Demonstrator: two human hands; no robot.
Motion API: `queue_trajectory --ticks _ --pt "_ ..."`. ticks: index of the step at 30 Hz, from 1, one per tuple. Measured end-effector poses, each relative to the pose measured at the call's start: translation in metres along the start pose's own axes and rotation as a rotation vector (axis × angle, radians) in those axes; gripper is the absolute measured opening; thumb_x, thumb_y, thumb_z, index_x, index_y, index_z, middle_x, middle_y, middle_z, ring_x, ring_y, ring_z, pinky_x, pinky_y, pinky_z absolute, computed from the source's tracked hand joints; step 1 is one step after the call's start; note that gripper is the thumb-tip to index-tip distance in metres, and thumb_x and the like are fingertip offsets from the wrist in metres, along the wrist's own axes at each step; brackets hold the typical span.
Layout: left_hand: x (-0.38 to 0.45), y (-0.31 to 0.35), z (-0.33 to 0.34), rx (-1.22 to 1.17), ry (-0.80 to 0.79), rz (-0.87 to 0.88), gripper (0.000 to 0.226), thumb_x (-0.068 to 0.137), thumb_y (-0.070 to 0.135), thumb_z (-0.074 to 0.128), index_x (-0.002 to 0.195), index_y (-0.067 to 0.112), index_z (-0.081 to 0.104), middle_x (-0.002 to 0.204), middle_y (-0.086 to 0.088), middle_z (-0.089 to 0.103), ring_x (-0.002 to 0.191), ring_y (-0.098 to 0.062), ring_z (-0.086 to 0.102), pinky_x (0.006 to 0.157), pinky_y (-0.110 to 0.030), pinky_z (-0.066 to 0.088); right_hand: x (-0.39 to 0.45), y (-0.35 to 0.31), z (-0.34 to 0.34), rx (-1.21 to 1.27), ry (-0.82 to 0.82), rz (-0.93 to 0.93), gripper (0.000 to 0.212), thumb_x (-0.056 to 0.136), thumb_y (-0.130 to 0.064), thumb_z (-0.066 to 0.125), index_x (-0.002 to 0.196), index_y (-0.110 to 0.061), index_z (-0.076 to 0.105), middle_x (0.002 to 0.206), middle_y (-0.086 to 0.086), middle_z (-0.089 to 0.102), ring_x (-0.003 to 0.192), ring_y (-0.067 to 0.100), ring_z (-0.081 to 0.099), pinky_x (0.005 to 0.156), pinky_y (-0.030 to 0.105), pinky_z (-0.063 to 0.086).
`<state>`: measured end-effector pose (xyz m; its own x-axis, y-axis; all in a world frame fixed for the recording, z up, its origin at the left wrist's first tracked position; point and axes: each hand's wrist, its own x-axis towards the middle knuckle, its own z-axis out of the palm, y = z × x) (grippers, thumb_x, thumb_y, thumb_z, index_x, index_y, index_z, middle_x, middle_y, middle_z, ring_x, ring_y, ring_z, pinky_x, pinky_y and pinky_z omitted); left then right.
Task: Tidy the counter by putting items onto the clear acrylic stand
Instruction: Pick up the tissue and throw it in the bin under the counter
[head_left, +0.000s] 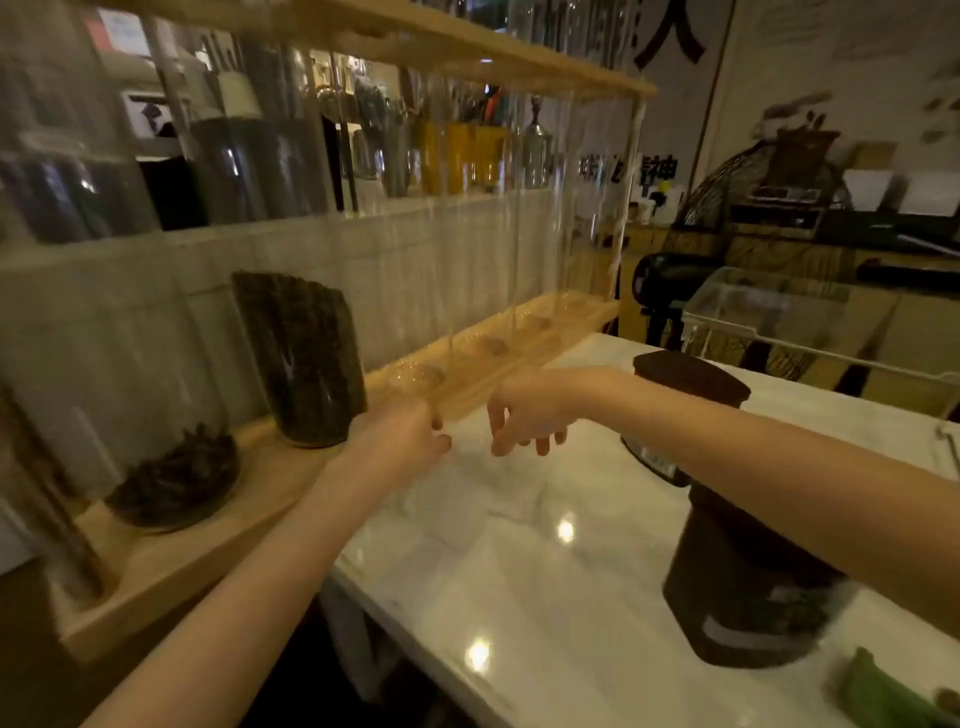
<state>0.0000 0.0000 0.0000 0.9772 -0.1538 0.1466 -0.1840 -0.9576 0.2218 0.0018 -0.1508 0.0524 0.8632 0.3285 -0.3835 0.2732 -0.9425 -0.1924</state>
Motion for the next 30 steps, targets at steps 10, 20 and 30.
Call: queue_trajectory --ticks 10,20,30 --pt "-0.012 -0.01 0.025 -0.027 -0.091 0.128 0.049 0.082 0.02 0.059 0.129 0.024 0.046 0.131 -0.006 0.051 0.117 -0.024 0.05 0.092 -0.036 0.047 0.027 -0.019 0.045 -0.397 -0.111 0.089 0.023 0.083 -0.025 0.059 0.093 -0.004 0.061 0.061 0.006 0.055 0.051 0.018 0.052 0.045 0.026 0.041" --pt "-0.009 -0.005 0.039 -0.153 -0.096 0.183 0.028 0.084 0.006 0.054 0.108 0.01 0.067 0.11 -0.01 0.069 0.098 -0.024 0.062 0.085 -0.031 0.05 0.027 -0.003 0.045 -0.298 -0.004 -0.005 0.022 0.082 -0.004 0.051 0.098 -0.004 0.067 0.097 0.017 0.072 0.068 0.022 0.062 0.053 0.022 0.047" --pt "-0.029 0.015 -0.01 -0.261 0.125 0.177 0.025 0.085 0.008 0.056 0.107 0.009 0.067 0.112 -0.01 0.069 0.103 -0.023 0.061 0.084 -0.03 0.048 -0.032 -0.005 0.021 0.084 0.367 -0.071 0.014 0.08 -0.002 0.059 0.093 0.0 0.063 0.08 0.011 0.064 0.056 0.009 0.055 0.054 0.019 0.045"
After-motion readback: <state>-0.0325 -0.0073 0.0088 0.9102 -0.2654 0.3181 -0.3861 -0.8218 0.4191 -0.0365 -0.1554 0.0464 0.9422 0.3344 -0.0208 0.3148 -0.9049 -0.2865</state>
